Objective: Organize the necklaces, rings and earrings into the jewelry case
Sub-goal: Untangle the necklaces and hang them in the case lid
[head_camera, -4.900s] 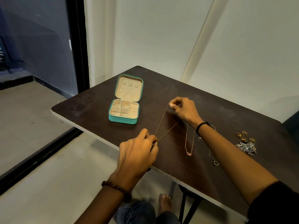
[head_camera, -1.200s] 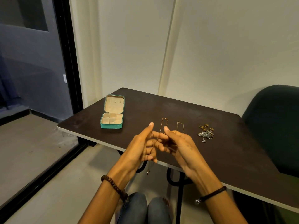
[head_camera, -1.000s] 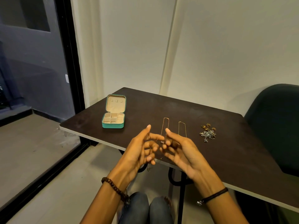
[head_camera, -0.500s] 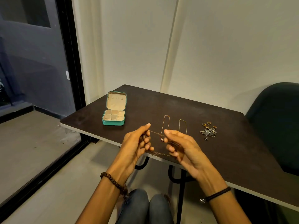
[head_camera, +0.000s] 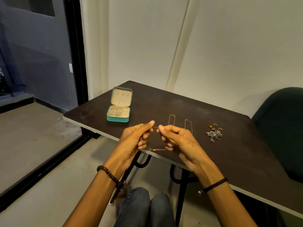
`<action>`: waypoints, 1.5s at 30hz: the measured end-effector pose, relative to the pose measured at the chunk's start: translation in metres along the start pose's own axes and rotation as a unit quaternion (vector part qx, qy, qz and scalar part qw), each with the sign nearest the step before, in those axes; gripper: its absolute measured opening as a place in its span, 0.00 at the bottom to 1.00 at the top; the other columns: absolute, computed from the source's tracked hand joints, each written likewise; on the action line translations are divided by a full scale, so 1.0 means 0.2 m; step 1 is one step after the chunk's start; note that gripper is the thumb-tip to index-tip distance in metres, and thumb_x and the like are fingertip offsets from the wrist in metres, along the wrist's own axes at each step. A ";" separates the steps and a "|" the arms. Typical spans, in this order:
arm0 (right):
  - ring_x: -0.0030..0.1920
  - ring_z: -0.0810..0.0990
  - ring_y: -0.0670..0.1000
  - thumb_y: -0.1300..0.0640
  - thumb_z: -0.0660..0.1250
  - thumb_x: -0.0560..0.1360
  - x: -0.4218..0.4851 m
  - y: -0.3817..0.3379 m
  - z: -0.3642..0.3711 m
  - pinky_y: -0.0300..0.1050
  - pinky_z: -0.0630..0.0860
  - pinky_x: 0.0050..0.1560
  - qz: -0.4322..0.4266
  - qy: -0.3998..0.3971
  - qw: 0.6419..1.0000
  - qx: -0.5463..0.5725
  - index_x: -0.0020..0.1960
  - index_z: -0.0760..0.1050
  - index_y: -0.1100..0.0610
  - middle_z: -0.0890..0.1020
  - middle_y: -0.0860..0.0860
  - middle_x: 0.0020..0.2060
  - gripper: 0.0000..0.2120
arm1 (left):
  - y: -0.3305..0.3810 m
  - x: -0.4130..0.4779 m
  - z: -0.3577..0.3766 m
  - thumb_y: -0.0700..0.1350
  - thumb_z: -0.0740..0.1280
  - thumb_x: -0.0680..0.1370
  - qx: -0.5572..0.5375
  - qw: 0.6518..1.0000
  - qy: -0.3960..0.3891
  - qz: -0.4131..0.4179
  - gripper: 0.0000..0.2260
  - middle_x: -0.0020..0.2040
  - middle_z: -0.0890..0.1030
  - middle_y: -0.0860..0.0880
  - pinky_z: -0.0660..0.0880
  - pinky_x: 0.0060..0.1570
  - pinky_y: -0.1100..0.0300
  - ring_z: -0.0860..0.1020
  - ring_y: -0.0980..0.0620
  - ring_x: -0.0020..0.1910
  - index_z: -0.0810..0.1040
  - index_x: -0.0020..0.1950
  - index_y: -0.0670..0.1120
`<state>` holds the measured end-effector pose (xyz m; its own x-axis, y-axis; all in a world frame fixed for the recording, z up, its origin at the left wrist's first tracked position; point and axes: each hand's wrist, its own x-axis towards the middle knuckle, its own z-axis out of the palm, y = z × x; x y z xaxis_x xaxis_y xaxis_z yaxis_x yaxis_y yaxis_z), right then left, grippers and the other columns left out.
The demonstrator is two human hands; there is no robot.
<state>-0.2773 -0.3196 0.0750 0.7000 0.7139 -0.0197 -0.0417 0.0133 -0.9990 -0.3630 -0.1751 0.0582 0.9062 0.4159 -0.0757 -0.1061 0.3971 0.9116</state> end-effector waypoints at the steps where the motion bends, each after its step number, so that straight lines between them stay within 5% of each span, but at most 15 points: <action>1: 0.32 0.68 0.44 0.54 0.71 0.77 0.02 -0.01 0.01 0.34 0.66 0.33 -0.002 -0.001 1.000 0.003 0.50 0.84 0.60 0.77 0.50 0.35 0.10 | 0.00 0.00 -0.02 0.51 0.72 0.76 0.013 1.000 0.005 0.010 0.11 0.29 0.70 0.52 0.60 0.25 0.67 0.63 0.58 0.25 0.80 0.41 0.45; 11: 0.40 0.79 0.45 0.58 0.68 0.80 0.31 -0.19 0.13 0.37 0.78 0.45 -0.081 -0.022 0.989 -0.118 0.56 0.82 0.65 0.82 0.52 0.40 0.11 | 0.08 0.19 -0.18 0.54 0.69 0.78 0.062 0.989 0.064 0.114 0.13 0.33 0.77 0.52 0.69 0.32 0.67 0.71 0.59 0.30 0.84 0.48 0.45; 16: 0.43 0.83 0.45 0.58 0.68 0.80 0.51 -0.27 0.23 0.35 0.79 0.48 -0.130 -0.041 0.974 -0.182 0.56 0.82 0.65 0.85 0.60 0.47 0.11 | 0.18 0.34 -0.31 0.48 0.68 0.79 0.064 0.984 0.061 0.158 0.12 0.42 0.83 0.49 0.77 0.44 0.65 0.79 0.58 0.38 0.83 0.56 0.42; 22: 0.43 0.83 0.45 0.55 0.68 0.80 0.78 -0.33 0.32 0.34 0.77 0.48 -0.168 -0.048 0.955 -0.239 0.54 0.82 0.64 0.85 0.55 0.41 0.12 | 0.28 0.48 -0.46 0.46 0.69 0.78 0.068 0.977 0.084 0.185 0.11 0.50 0.86 0.47 0.79 0.50 0.67 0.85 0.55 0.49 0.82 0.58 0.42; 31: 0.48 0.85 0.45 0.49 0.69 0.79 1.17 -0.32 0.37 0.46 0.80 0.58 -0.192 -0.045 0.925 -0.324 0.51 0.83 0.54 0.87 0.49 0.43 0.10 | 0.19 0.86 -0.85 0.45 0.66 0.81 0.208 0.918 0.304 0.148 0.07 0.51 0.79 0.55 0.72 0.46 0.67 0.75 0.62 0.48 0.80 0.59 0.50; 34: 0.48 0.85 0.45 0.49 0.69 0.79 1.29 -0.30 0.38 0.43 0.80 0.56 -0.193 -0.048 0.924 -0.327 0.50 0.83 0.54 0.87 0.49 0.43 0.09 | 0.17 0.98 -0.89 0.50 0.64 0.82 0.265 0.910 0.289 0.134 0.12 0.55 0.78 0.54 0.68 0.42 0.68 0.75 0.58 0.51 0.77 0.64 0.50; 38: 0.47 0.85 0.44 0.49 0.69 0.79 1.43 -0.27 0.40 0.41 0.79 0.55 -0.193 -0.055 0.920 -0.336 0.51 0.84 0.54 0.87 0.49 0.42 0.10 | 0.15 1.12 -0.91 0.57 0.58 0.84 0.303 0.917 0.229 0.120 0.18 0.62 0.79 0.53 0.71 0.53 0.60 0.76 0.56 0.57 0.73 0.70 0.52; 42: 0.48 0.85 0.43 0.48 0.68 0.79 1.53 -0.24 0.40 0.42 0.79 0.54 -0.187 -0.065 0.917 -0.347 0.52 0.83 0.53 0.87 0.47 0.43 0.10 | 0.10 1.19 -0.93 0.61 0.51 0.84 0.355 0.900 0.223 0.121 0.19 0.59 0.81 0.53 0.75 0.62 0.46 0.78 0.52 0.59 0.73 0.67 0.56; 45: 0.48 0.85 0.42 0.48 0.68 0.79 1.57 -0.22 0.40 0.39 0.77 0.51 -0.189 -0.070 0.917 -0.345 0.52 0.84 0.53 0.87 0.47 0.44 0.10 | 0.10 1.20 -0.92 0.60 0.50 0.84 0.394 0.886 0.215 0.118 0.20 0.59 0.82 0.53 0.73 0.63 0.46 0.78 0.52 0.60 0.74 0.67 0.56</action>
<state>-0.1128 -0.0400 0.1161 0.4717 0.8325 0.2905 0.6793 -0.1331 -0.7217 -0.2232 0.0839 -0.0162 0.6391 0.7517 0.1624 0.1996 -0.3661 0.9089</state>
